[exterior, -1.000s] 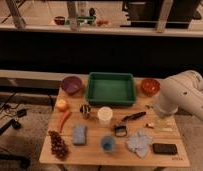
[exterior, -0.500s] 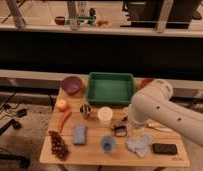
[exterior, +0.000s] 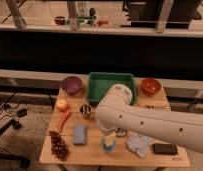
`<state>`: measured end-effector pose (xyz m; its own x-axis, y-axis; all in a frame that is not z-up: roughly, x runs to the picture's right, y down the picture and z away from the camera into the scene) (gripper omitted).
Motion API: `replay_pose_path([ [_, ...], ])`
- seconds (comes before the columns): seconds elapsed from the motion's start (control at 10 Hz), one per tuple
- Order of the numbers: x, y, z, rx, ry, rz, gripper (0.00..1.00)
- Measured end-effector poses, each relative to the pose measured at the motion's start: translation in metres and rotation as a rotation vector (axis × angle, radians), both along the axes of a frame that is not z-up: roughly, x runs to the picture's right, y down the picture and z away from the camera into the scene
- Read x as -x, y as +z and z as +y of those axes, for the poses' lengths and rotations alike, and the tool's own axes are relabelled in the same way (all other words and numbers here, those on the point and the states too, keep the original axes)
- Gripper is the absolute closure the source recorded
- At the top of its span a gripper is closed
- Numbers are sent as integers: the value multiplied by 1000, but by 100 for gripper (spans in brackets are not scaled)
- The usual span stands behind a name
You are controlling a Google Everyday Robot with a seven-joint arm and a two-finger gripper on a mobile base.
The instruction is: Place grapes in red bowl
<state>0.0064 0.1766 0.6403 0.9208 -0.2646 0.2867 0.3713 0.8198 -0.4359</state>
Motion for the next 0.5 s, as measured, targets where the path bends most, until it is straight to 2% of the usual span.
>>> replay_pose_path([
  [0.5, 1, 1, 0, 8, 3, 1, 20],
])
